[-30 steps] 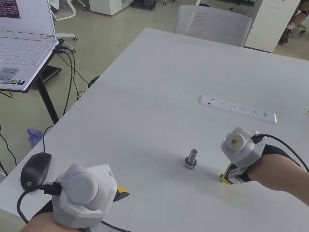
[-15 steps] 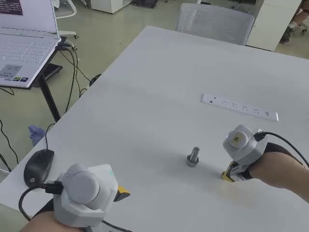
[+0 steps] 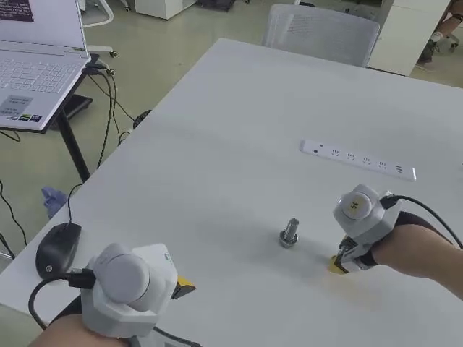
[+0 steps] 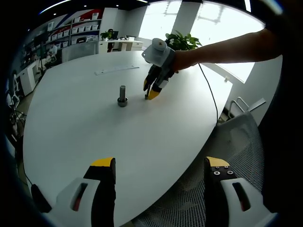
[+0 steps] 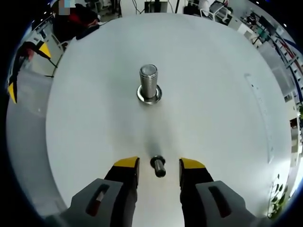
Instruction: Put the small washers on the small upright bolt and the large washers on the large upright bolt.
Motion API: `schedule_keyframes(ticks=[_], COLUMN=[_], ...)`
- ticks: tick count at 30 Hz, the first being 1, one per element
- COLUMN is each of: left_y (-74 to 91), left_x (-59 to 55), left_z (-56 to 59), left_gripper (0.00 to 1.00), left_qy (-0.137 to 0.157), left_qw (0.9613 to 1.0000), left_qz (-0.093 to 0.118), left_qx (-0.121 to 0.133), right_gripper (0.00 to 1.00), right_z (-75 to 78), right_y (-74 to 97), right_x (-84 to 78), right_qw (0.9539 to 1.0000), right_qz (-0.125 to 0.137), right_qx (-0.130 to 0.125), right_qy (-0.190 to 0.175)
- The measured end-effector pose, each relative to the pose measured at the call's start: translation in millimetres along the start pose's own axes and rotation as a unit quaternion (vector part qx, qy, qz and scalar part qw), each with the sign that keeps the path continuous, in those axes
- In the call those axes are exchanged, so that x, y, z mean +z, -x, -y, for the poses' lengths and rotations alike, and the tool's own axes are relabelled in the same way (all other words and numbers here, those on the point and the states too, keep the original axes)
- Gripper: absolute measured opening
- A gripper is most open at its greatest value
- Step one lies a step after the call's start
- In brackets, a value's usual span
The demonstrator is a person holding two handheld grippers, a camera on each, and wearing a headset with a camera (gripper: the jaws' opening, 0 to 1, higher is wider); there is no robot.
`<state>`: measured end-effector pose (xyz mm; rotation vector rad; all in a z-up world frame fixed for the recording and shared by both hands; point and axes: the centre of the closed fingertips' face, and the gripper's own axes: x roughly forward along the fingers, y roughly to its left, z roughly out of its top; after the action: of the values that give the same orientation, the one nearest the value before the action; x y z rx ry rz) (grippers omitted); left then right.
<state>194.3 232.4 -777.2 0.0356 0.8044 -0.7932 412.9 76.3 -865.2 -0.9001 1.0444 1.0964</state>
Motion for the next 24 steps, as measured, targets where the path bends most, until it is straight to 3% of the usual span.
schedule_keyframes(ticks=[7, 16, 24], left_y=[3.3, 11.4, 19.3], left_x=[3.2, 2.3, 5.8], left_z=[-0.6, -5.1, -11.9], left_gripper=[0.76, 0.76, 0.77], left_qy=[-0.004, 0.006, -0.01], left_qw=[1.0, 0.9999, 0.9998], left_qz=[0.0, 0.007, 0.006], left_qx=[0.006, 0.011, 0.018], right_gripper=[0.35, 0.35, 0.36], right_z=[3.1, 5.1, -0.1], right_y=[8.7, 34.7, 71.5], right_x=[2.6, 15.4, 22.4], right_qw=[0.9999, 0.9975, 0.9923], right_qz=[0.015, 0.064, 0.108], right_qx=[-0.005, -0.023, -0.05], right_qy=[-0.006, -0.021, -0.033])
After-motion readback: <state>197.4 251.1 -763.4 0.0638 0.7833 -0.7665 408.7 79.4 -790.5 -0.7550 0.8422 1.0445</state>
